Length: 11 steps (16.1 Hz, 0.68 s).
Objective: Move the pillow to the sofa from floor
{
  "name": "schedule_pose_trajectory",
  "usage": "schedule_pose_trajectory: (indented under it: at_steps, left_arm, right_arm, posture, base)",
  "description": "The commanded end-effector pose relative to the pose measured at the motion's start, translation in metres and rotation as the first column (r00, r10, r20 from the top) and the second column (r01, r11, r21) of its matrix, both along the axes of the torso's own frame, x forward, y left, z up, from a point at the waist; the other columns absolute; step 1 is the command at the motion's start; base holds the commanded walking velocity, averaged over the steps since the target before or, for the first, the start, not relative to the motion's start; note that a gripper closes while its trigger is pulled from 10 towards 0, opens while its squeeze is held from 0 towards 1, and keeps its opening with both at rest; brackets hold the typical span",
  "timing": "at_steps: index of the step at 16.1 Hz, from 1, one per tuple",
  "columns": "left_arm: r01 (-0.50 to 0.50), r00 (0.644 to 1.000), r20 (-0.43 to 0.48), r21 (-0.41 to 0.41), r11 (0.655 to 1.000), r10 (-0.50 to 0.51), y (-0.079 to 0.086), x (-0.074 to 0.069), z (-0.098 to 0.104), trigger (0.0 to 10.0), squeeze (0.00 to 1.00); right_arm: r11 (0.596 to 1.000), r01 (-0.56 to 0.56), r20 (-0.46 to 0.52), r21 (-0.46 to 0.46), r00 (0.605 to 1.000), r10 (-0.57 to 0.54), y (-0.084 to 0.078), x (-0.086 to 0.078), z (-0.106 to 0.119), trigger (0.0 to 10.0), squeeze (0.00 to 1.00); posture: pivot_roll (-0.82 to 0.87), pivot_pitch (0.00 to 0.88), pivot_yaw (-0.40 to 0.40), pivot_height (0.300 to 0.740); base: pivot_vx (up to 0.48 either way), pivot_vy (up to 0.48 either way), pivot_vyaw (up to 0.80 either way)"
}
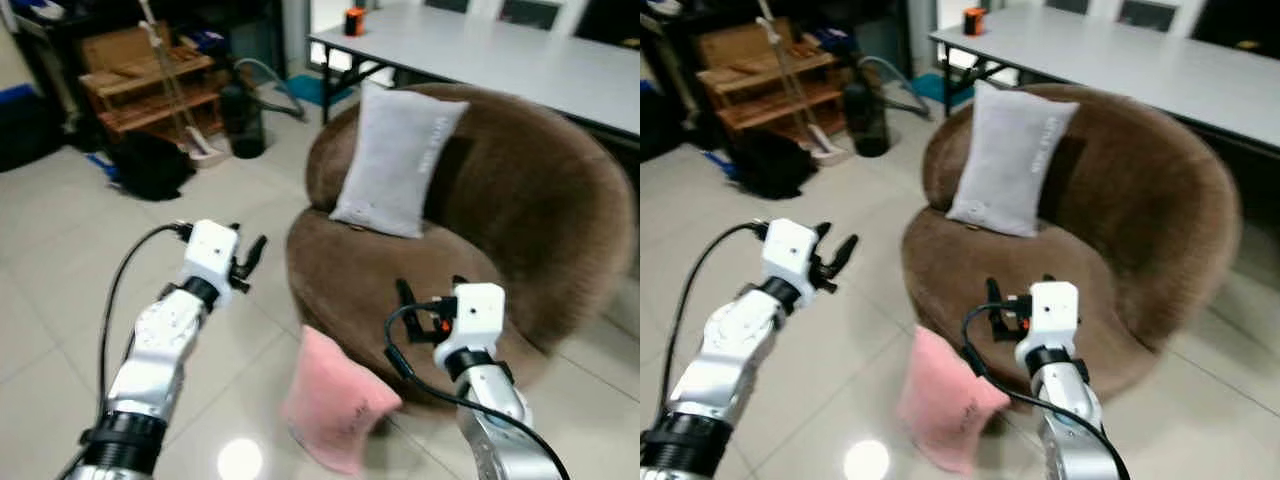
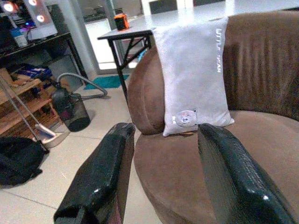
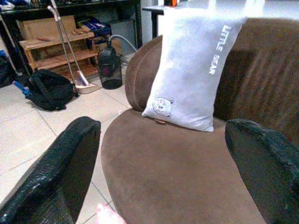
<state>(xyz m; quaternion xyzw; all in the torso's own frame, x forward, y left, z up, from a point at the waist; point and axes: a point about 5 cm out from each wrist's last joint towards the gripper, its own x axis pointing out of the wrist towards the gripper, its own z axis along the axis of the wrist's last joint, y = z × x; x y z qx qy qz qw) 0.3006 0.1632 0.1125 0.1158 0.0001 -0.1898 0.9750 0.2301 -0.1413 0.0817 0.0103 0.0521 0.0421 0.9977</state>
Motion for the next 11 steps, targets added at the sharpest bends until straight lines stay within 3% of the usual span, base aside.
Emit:
schedule_pose_trajectory:
  at_steps: [1, 4, 8, 11]
  left_arm:
    - [0.013, 1.0, 0.005, 0.014, 1.0, -0.013, -0.002, 0.0, 0.001, 10.0, 0.0]
    - [0.043, 0.999, -0.005, 0.009, 0.999, -0.042, -0.004, -0.001, -0.001, 10.0, 0.0]
    - [0.059, 0.998, 0.01, -0.029, 0.998, -0.058, -0.006, -0.011, -0.006, 10.0, 0.0]
    - [0.075, 0.997, -0.01, -0.029, 0.997, -0.075, -0.004, -0.017, -0.009, 10.0, 0.0]
  right_arm:
    - [1.0, 0.026, -0.011, -0.01, 1.0, -0.026, -0.005, -0.001, -0.002, 10.0, 0.0]
    - [0.999, 0.042, -0.053, 0.016, 0.998, -0.041, -0.011, -0.008, -0.008, 10.0, 0.0]
    - [0.995, -0.101, -0.113, 0.017, 0.988, 0.102, -0.004, -0.021, -0.018, 10.0, 0.0]
    - [0.996, -0.089, -0.113, 0.029, 0.989, 0.091, -0.008, -0.02, -0.018, 10.0, 0.0]
  posture:
    - [0.06, 0.017, 0.037, 0.74]
    - [0.05, 0.024, 0.04, 0.74]
    - [0.06, 0.025, 0.025, 0.72]
    - [0.06, 0.023, 0.017, 0.685]
  base:
    - [0.442, 0.0, 0.8]
    - [0.405, 0.0, 0.0]
    - [0.0, 0.0, 0.0]
    - [0.0, 0.0, 0.0]
